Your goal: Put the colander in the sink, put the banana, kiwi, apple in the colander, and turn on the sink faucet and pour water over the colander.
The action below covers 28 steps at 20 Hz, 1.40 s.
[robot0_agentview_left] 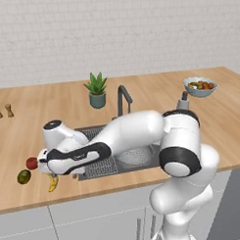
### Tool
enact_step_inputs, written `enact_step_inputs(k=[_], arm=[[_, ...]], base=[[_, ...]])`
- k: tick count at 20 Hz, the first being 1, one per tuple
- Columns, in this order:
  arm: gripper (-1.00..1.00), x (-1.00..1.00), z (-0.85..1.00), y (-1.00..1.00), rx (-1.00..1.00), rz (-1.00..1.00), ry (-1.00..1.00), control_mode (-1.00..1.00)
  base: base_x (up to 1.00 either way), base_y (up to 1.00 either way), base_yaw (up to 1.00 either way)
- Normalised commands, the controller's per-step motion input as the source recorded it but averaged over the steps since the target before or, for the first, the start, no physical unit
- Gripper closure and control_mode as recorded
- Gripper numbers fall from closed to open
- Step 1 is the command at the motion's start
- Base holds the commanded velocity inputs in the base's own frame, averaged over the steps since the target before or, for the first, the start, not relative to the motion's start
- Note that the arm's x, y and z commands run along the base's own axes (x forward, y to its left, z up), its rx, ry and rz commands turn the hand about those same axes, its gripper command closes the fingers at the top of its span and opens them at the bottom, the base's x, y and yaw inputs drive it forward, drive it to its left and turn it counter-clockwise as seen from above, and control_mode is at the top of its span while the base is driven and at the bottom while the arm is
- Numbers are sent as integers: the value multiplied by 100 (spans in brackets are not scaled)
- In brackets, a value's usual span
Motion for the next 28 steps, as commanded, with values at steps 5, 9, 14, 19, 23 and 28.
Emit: enact_step_inputs(k=[5, 9, 14, 19, 23, 28], arm=[[-100, 16, -20, 1, 0, 0, 0, -100], [-100, 19, -21, 8, 0, 0, 0, -100], [-100, 11, -33, 9, 0, 2, -4, -100], [-100, 32, -13, 23, 0, 2, -8, -100], [-100, 33, -2, 22, 0, 0, -6, -100], [-100, 18, -23, 13, 0, 0, 0, -100]], base=[[0, 0, 0], [0, 0, 0], [0, 0, 0], [0, 0, 0], [0, 0, 0], [0, 0, 0]])
